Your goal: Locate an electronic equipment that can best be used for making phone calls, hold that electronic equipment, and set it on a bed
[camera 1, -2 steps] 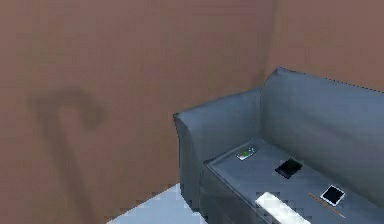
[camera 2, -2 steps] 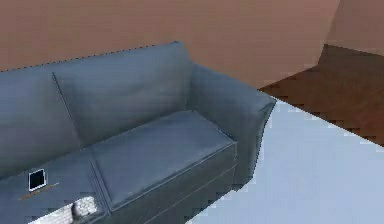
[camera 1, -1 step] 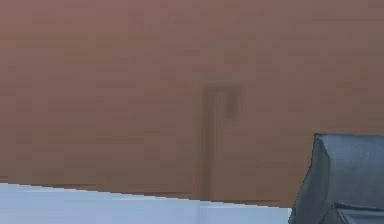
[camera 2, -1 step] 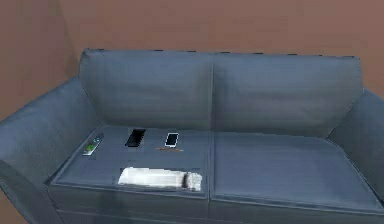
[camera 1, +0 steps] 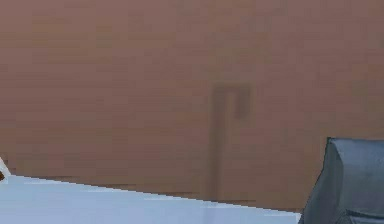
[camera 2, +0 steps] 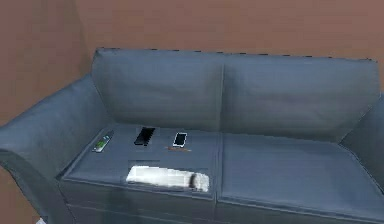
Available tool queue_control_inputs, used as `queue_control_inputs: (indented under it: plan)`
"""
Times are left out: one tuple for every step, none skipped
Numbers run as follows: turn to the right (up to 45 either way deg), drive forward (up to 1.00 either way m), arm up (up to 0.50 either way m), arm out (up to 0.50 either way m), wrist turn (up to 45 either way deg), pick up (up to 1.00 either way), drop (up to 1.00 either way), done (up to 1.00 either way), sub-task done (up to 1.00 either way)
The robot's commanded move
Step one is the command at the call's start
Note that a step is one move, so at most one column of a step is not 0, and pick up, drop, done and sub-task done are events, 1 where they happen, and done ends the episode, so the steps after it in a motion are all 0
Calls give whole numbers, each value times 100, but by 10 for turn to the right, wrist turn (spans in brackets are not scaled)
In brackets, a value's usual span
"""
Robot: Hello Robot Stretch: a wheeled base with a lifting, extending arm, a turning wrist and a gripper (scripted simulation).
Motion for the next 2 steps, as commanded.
queue_control_inputs:
  plan:
    - [450, 0, 0, 0, 0, 0, 0, 0, 0]
    - [450, 0, 0, 0, 0, 0, 0, 0, 0]
